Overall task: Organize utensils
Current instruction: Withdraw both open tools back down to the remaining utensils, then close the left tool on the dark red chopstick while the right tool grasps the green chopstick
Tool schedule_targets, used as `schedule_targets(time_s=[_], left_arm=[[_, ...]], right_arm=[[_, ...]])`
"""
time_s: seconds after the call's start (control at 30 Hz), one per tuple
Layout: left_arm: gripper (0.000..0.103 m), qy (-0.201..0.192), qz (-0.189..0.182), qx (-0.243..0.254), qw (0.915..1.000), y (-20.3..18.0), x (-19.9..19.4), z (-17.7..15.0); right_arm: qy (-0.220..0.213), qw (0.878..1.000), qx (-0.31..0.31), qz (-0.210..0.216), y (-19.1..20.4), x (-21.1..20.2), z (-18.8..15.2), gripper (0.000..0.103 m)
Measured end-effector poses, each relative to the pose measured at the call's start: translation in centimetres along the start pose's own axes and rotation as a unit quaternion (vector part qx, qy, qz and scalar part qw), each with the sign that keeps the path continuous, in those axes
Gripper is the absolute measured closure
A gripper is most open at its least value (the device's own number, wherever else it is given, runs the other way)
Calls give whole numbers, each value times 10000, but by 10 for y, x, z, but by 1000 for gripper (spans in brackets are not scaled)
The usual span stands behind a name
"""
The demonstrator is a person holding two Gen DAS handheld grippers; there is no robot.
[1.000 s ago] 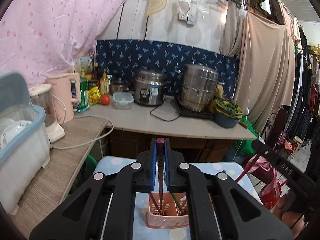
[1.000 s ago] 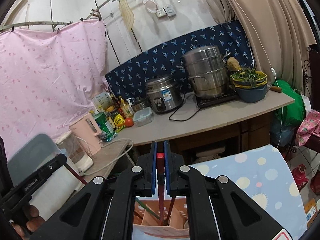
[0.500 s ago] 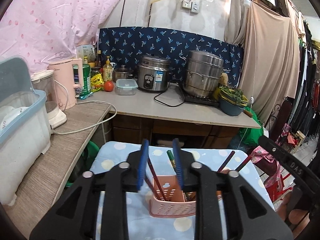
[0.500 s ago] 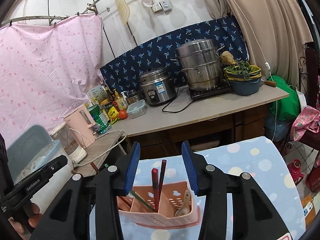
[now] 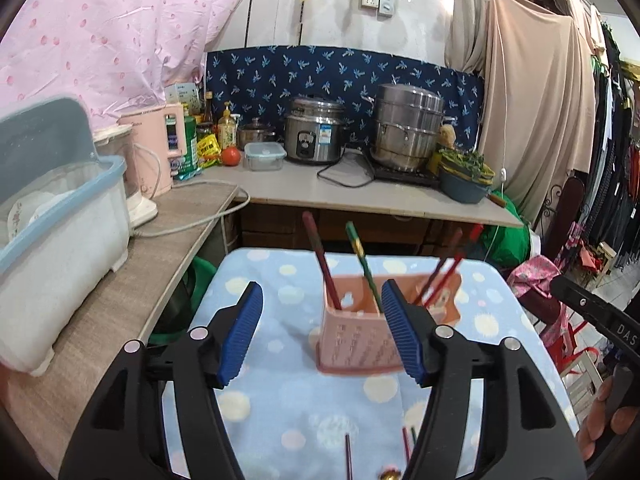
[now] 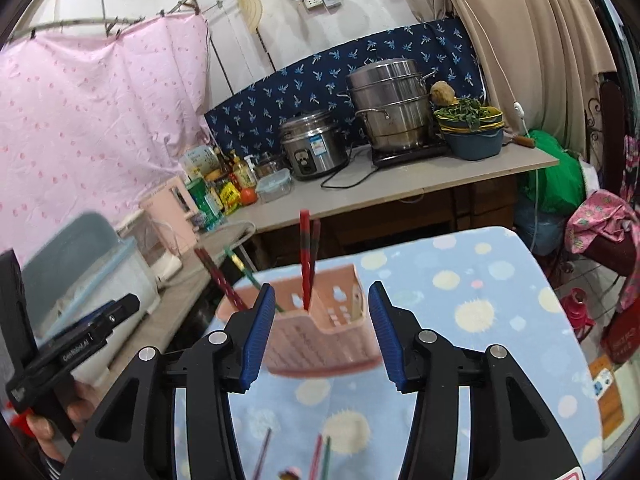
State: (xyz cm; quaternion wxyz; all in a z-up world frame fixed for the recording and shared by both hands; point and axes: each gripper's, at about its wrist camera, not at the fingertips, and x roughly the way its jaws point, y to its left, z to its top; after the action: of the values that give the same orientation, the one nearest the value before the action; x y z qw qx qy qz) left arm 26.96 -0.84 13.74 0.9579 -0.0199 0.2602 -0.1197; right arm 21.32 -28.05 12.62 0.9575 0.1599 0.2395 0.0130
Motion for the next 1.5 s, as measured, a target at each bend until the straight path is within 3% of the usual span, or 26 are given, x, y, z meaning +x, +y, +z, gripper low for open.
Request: schedule_targets(time_s=[0.37,0.7,1.1,1.33,1.5], left_arm=[[42,554,75,-45,9984,15,-36,-84],[42,1295,143,95,9914,12,-51,-179],[38,1602,59,260,9867,-12,-63,-235],[38,1748,34,316,9841,-18,-64,-256],[38,1779,49,348,9834,-19,-64,-264]], right_arm=[[396,9893,-1211,-709,27,-57,-108,55],[1155,9804,-1407,-754,38,-77,-209,55],[1563,9750,-1379,-766,44,-73,-263,58],[1697,9744,-1282,-728,41,-68,-272,70],[1715,9752,-1201,-714,40,-65,-275,73]])
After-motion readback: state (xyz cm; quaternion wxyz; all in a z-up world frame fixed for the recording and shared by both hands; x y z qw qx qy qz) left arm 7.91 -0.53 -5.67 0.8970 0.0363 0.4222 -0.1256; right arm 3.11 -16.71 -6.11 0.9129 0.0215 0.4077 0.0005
